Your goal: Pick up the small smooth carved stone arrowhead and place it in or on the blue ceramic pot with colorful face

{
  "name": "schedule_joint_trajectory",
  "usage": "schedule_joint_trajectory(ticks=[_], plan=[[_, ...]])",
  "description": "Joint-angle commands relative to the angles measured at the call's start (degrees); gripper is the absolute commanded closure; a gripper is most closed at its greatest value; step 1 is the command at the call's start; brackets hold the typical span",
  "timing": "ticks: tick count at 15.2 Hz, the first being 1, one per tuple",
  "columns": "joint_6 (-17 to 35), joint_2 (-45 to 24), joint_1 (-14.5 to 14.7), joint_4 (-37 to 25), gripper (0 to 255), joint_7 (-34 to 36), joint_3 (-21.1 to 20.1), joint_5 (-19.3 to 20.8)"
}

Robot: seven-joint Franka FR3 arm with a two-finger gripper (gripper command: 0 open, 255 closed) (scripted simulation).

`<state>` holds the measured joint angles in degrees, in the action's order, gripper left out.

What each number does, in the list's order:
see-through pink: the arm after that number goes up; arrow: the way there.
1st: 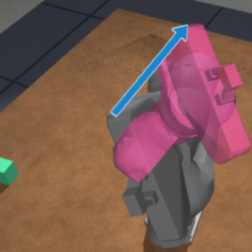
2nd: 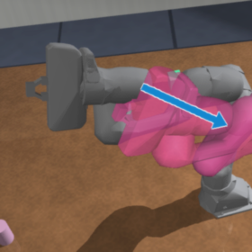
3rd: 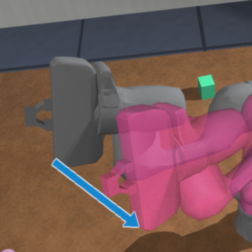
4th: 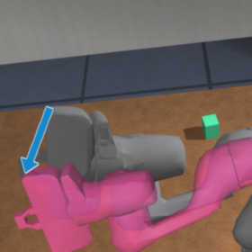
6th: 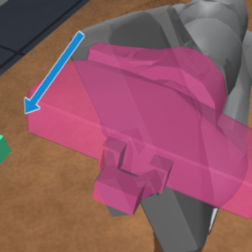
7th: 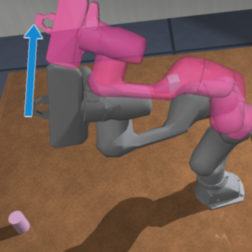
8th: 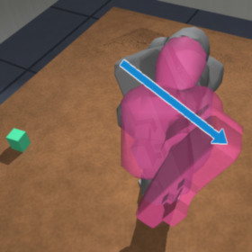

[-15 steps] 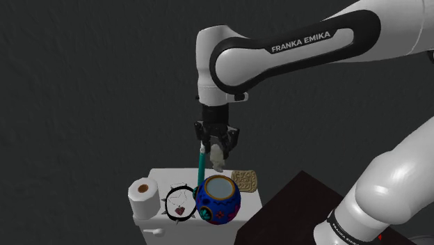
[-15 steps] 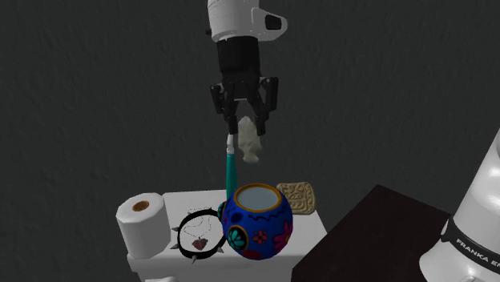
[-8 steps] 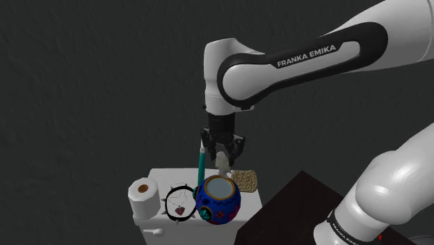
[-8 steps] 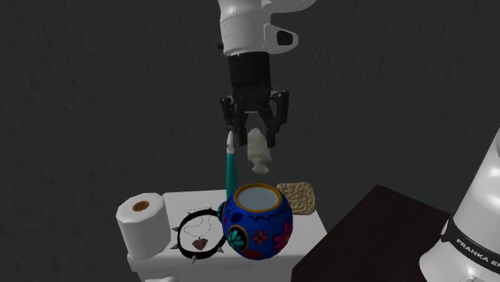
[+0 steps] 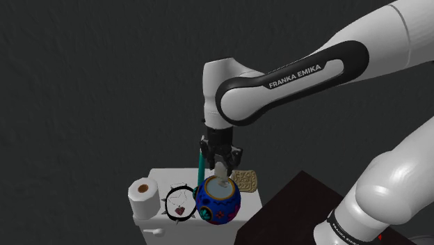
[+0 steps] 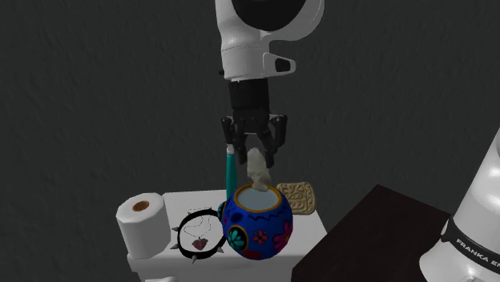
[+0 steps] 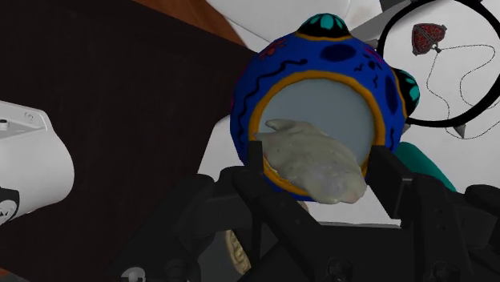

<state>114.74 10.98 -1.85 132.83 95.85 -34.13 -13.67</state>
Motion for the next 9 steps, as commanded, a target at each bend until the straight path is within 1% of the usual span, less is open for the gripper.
schedule_joint_trajectory(ticks=[1,4,9], plan=[[1.7,-0.8,-0.1,0.9,255,0.0,-0.2,0.3],[4.1,-2.2,-0.1,2.1,255,0.2,-0.5,0.7],[4.1,-2.2,-0.1,2.1,255,0.2,-0.5,0.7]])
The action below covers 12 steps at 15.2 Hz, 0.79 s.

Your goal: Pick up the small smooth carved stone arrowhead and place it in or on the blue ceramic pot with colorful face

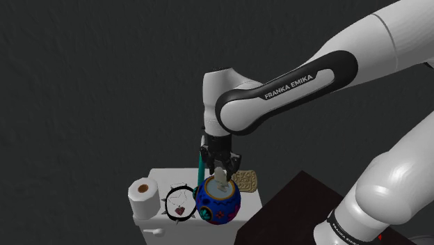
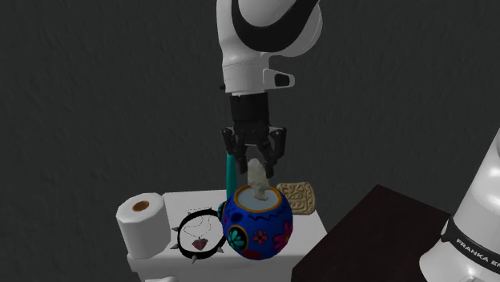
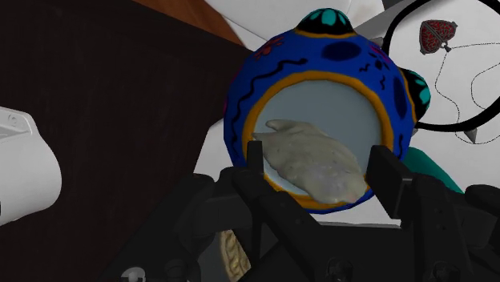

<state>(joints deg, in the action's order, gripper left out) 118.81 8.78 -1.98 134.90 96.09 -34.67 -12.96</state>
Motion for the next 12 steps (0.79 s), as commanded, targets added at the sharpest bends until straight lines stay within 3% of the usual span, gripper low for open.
schedule_joint_trajectory(ticks=[1,2,3,8,12], plan=[[0.0,0.0,0.0,0.0,255,0.0,0.0,0.0],[0.0,0.0,0.0,0.0,255,0.0,0.0,0.0],[0.0,0.0,0.0,0.0,0,0.0,0.0,0.0],[0.0,0.0,0.0,0.0,0,0.0,0.0,0.0],[-7.7,2.5,-0.4,-5.4,0,-0.6,1.3,-0.2]])
